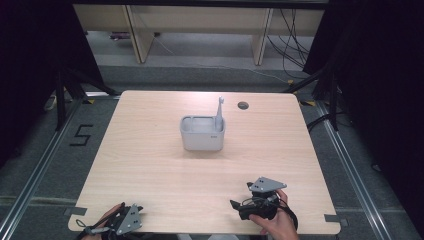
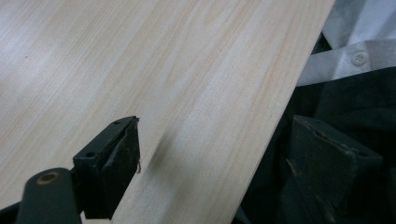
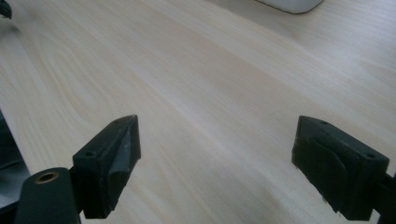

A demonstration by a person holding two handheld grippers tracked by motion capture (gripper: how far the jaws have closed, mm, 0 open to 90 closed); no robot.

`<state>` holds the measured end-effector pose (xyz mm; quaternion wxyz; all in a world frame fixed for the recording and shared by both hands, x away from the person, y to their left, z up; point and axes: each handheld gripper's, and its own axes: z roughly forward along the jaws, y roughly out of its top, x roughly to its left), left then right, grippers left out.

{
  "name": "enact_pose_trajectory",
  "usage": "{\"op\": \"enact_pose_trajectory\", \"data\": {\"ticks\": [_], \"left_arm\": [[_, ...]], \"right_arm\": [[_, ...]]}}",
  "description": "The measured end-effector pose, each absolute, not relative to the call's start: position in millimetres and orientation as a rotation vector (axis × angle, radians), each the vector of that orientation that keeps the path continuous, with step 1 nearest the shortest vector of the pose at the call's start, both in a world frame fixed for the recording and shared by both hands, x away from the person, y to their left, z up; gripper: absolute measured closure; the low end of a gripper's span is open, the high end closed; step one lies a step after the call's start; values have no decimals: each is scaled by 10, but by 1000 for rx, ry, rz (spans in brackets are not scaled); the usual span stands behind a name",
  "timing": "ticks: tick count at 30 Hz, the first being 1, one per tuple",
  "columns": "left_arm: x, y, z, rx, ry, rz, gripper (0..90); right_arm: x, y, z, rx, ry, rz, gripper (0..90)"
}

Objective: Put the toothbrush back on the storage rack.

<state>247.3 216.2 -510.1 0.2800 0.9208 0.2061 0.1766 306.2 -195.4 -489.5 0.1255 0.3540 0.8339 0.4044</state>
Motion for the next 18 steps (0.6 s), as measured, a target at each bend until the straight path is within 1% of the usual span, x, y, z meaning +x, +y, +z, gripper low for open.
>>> {"op": "enact_pose_trajectory", "data": {"ticks": [1, 5, 16, 18], "left_arm": [[2472, 2162, -5097, 2471, 550, 468, 165], [2473, 2161, -5104, 2471, 552, 428, 166], [2469, 2166, -5092, 2471, 544, 455, 167], [2474, 2161, -5098, 2467, 554, 484, 166]], "right_arm": [[3031, -1955, -4893, 1072, 2425, 1177, 160], [3006, -2002, -4908, 1035, 2452, 1129, 166], [2908, -2062, -4911, 1049, 2465, 1078, 166], [2899, -2064, -4916, 1047, 2484, 1088, 166]]}}
